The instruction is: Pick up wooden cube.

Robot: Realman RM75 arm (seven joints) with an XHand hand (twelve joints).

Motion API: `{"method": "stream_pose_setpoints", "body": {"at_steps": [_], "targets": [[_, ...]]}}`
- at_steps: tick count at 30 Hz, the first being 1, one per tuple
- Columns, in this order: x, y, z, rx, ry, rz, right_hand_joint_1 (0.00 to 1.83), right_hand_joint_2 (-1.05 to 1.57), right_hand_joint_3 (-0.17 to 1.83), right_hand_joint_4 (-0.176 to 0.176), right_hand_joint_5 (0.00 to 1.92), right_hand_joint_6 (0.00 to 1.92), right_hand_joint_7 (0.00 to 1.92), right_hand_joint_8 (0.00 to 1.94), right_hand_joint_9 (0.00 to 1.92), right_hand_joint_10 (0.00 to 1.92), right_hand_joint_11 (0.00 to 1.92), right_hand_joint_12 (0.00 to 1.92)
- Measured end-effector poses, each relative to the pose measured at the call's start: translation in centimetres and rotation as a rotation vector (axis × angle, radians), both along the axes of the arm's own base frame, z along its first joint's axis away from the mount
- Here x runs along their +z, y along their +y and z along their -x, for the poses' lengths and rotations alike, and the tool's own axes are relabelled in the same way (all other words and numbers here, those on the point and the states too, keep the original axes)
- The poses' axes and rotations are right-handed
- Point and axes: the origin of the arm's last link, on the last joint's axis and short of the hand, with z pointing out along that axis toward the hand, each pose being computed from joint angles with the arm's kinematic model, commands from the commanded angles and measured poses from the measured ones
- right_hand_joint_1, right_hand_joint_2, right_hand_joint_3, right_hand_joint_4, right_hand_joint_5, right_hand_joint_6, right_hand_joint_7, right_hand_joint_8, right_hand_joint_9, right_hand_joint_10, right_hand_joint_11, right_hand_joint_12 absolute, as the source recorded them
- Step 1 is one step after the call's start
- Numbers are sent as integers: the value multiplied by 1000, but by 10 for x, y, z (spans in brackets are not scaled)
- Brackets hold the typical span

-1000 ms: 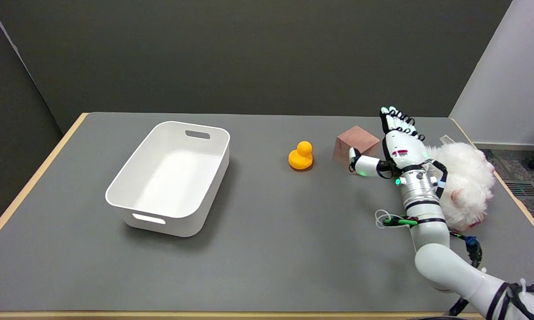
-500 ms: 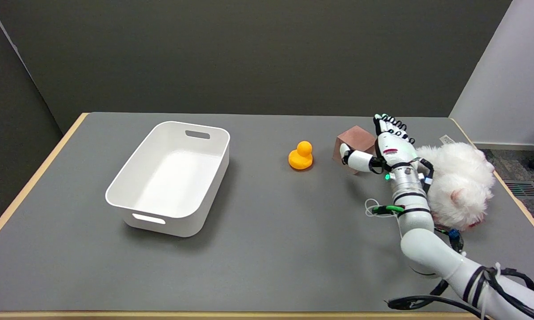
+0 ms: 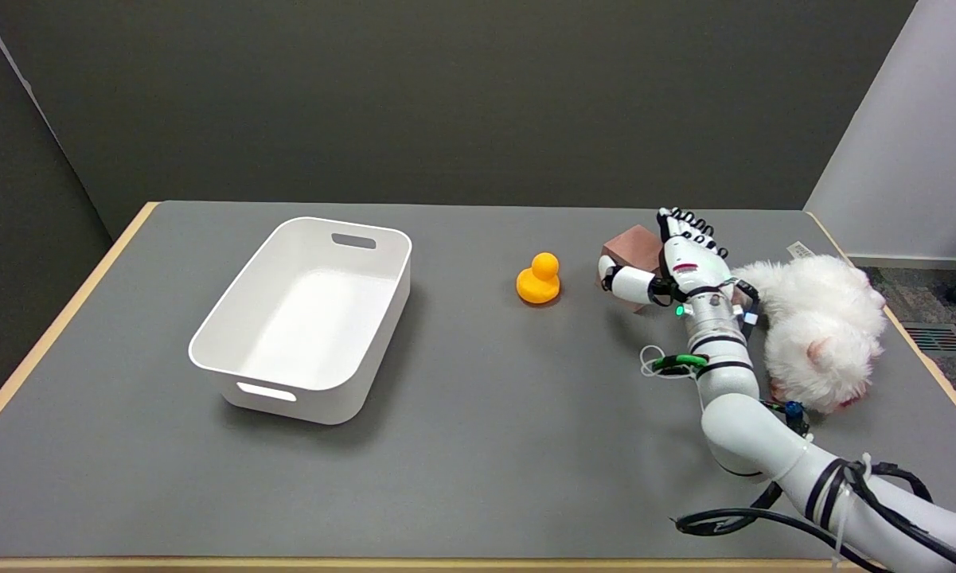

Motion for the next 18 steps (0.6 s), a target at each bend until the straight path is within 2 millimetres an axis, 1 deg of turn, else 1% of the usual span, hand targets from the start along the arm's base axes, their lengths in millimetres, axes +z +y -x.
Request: {"method": "stream_pose_setpoints", "body": {"at_steps": [2, 4, 6, 8, 9, 10, 11, 12, 13, 15, 17, 18], "targets": [[0, -1, 1, -3, -2, -1, 400, 546, 852, -176, 35, 95, -1, 258, -1, 166, -1, 550], [-1, -3, 1, -5, -5, -2, 404, 551, 850, -176, 26, 110, 0, 284, -1, 215, -1, 575], [-1, -4, 2, -7, -6, -3, 430, 562, 870, -176, 39, 121, 14, 376, -1, 358, -1, 655], [-2, -5, 2, -9, -7, -4, 465, 643, 761, -176, 11, 224, 60, 378, -1, 479, -1, 729], [-2, -6, 3, -10, -7, -4, 490, 680, 728, -176, 3, 276, 108, 394, 18, 581, -1, 796], [-2, -6, 3, -11, -8, -5, 526, 699, 760, -176, 17, 310, 201, 451, 79, 767, -1, 924], [-2, -7, 3, -12, -8, -6, 545, 709, 804, -176, 33, 336, 265, 503, 137, 876, -1, 1022], [-2, -7, 3, -13, -7, -7, 547, 711, 877, -176, 58, 359, 305, 563, 207, 904, 0, 1104], [-3, -7, 4, -14, -4, -8, 588, 730, 915, -176, 98, 411, 370, 680, 298, 971, 42, 1213], [-3, -8, 3, -14, 6, -12, 798, 825, 854, -176, 217, 602, 567, 1080, 527, 1220, 269, 1498], [-4, -8, 3, -12, 25, -19, 1269, 1117, 364, -176, 258, 819, 642, 1562, 625, 1293, 195, 1757], [-5, -9, 2, -11, 32, -22, 1285, 1124, 354, -176, 258, 853, 643, 1583, 632, 1314, 177, 1784]]}}
